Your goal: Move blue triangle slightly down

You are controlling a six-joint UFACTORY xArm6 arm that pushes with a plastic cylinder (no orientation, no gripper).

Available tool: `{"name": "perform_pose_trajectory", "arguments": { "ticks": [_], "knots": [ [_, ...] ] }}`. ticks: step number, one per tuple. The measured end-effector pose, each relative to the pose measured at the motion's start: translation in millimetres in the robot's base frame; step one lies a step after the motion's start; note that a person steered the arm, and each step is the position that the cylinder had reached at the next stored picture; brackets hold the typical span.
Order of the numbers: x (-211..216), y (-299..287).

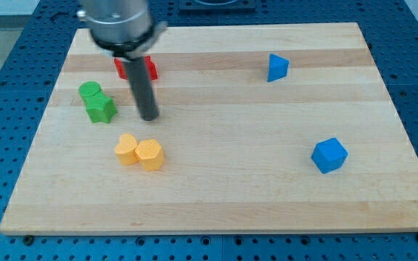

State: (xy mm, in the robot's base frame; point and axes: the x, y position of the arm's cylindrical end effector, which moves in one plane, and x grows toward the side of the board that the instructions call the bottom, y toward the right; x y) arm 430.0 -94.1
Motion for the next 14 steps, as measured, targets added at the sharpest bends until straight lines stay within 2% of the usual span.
{"name": "perform_pose_trajectory", "arguments": {
  "ticks": [1, 3, 4, 5, 6, 7, 8, 11, 14],
  "knots": [
    [-11, 44],
    [-106, 48],
    [-150, 76],
    [-173, 125],
    [-172, 192],
    [-162, 235],
    [-141, 246],
    [-125, 198],
    [-27, 198]
  ]
}}
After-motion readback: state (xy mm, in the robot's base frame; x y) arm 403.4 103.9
